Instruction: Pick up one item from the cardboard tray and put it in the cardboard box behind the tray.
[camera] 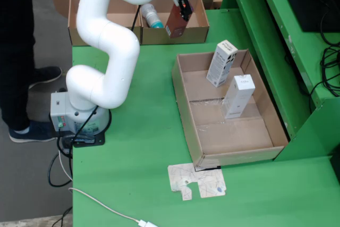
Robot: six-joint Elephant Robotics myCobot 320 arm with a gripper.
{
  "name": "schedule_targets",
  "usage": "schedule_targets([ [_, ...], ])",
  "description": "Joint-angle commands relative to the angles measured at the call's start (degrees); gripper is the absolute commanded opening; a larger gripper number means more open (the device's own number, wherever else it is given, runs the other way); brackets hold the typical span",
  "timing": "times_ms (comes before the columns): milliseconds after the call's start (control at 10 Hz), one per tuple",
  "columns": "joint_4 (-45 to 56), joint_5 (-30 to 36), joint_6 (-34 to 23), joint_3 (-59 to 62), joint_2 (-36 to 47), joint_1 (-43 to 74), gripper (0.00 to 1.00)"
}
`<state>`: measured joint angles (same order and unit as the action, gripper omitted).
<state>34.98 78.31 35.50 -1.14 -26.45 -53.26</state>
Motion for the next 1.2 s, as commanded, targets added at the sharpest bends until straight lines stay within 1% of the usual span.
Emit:
schedule_targets([
  [0,-0.9,-0.5,0.3,1.1,1.2,-0.4,0.00],
  [600,-0.9,-0.5,0.3,1.1,1.2,-0.4,0.00],
  [700,0.4,-0.4,1.4,1.1,1.5,-1.7,0.00],
  [800,-0.8,-2.0,2.7,1.1,1.2,-3.9,0.00],
  [1100,-15.5,-6.3,4.4,1.1,-4.8,-7.3,0.00],
])
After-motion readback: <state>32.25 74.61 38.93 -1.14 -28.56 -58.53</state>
